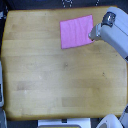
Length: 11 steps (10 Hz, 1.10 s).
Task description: Folding a cloth
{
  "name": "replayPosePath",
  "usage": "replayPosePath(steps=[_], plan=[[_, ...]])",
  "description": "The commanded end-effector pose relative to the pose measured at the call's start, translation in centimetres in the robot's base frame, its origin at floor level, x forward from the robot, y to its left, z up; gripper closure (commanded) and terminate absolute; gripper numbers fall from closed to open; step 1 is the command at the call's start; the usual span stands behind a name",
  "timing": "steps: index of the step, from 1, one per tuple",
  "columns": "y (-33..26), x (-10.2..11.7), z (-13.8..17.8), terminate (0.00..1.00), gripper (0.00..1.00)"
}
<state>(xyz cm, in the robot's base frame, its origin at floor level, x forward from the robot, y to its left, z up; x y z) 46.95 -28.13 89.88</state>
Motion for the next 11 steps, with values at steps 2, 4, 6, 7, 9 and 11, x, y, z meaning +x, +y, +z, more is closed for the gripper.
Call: replayPosePath(steps=[2,4,6,7,9,11], plan=[[0.2,0.9,-0.3,0.00,0.00],[1.3,4.0,-1.1,0.00,0.00],[2.0,6.1,-2.1,0.00,0.00],[2.1,7.3,-2.9,0.00,0.00],[2.2,8.3,-3.9,0.00,0.00],[2.7,9.5,-6.0,0.00,0.00]])
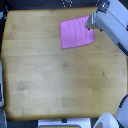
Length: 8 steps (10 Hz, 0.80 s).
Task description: Folding a cloth
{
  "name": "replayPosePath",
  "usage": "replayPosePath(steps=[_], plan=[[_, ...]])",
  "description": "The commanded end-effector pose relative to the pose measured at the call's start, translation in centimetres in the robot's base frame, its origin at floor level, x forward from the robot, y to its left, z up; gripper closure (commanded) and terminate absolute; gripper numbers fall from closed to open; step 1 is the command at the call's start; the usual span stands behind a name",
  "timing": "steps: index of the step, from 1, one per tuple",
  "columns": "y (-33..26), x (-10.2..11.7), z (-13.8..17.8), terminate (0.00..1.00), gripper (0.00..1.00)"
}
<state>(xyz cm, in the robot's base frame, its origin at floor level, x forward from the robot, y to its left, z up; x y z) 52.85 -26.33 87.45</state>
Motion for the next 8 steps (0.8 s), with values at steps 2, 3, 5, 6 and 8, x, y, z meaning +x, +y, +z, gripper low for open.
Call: replayPosePath(steps=[2,3,5,6,8], plan=[[1.4,3.7,-6.1,0.00,0.00],[1.4,3.7,-6.6,0.00,0.00],[0.4,4.0,-8.2,0.00,0.00],[0.1,4.7,-9.1,0.00,0.00],[-1.3,5.4,-10.9,0.00,0.00]])
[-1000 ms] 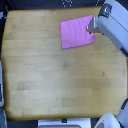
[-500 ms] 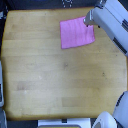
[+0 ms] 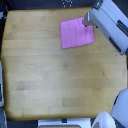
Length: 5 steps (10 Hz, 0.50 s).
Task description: Folding a cloth
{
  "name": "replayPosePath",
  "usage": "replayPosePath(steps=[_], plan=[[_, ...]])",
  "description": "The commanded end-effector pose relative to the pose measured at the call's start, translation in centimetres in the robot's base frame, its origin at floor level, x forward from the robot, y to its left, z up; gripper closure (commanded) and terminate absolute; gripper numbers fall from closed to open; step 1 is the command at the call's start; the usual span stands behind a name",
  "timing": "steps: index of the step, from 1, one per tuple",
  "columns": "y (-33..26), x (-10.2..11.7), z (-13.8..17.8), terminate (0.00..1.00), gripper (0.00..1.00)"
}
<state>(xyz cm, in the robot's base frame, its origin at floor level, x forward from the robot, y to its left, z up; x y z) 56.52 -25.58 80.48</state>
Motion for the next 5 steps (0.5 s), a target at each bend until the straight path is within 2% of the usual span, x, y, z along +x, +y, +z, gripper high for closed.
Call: replayPosePath(steps=[1,3,5], plan=[[-2.3,2.0,-4.3,0.00,0.00],[-2.8,2.2,-5.2,0.00,0.00],[-3.7,1.1,-6.4,0.00,0.00]])
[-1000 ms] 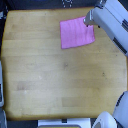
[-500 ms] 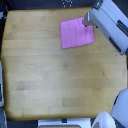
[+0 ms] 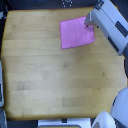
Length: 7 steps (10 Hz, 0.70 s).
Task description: Folding a cloth
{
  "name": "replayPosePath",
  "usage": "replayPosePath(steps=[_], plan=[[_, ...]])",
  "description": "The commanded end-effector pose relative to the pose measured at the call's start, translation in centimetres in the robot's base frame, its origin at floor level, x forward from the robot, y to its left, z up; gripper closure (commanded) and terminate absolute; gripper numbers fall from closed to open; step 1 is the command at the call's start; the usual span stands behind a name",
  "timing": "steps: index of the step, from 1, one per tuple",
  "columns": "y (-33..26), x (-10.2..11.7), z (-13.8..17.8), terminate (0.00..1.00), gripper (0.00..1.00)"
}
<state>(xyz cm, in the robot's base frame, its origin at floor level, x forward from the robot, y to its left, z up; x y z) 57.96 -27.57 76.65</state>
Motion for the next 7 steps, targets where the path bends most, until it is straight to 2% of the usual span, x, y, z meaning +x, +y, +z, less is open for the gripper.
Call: replayPosePath(steps=[1,6,7], plan=[[-2.4,-1.0,-3.5,0.00,0.00],[-1.6,-2.1,-5.2,0.00,0.00],[-1.5,-2.1,-5.2,0.00,1.00]])
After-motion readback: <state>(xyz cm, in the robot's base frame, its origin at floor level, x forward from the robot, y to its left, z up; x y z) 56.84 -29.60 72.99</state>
